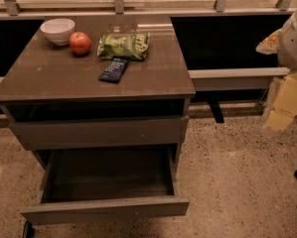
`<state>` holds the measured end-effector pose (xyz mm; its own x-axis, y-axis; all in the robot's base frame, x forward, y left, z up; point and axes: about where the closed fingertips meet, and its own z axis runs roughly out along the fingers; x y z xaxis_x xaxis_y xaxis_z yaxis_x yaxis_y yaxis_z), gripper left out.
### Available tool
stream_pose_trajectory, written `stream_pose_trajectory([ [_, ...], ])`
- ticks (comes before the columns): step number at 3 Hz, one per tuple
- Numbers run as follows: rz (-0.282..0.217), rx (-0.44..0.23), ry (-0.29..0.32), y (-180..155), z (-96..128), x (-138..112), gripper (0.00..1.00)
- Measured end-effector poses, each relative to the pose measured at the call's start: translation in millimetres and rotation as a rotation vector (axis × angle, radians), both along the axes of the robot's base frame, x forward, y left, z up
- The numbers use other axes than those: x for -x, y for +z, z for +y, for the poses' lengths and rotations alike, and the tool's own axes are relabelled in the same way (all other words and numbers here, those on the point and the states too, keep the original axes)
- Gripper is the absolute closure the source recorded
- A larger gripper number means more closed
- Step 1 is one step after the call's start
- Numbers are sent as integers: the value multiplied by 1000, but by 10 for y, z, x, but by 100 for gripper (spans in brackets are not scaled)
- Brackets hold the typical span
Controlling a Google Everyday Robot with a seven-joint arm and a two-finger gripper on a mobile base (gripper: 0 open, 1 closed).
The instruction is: Close middle drawer
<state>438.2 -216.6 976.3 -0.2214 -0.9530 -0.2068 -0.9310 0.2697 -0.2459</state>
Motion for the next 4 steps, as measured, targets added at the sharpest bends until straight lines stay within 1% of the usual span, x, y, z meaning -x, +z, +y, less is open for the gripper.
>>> stream_pose_trajectory([
  [1,0,0,0,-1,1,0,0],
  [2,42,-1,57,-319,196,-87,0],
  [3,59,-53,169,-688,637,25,0],
  [4,50,-146,330,-1107,1223,386,0],
])
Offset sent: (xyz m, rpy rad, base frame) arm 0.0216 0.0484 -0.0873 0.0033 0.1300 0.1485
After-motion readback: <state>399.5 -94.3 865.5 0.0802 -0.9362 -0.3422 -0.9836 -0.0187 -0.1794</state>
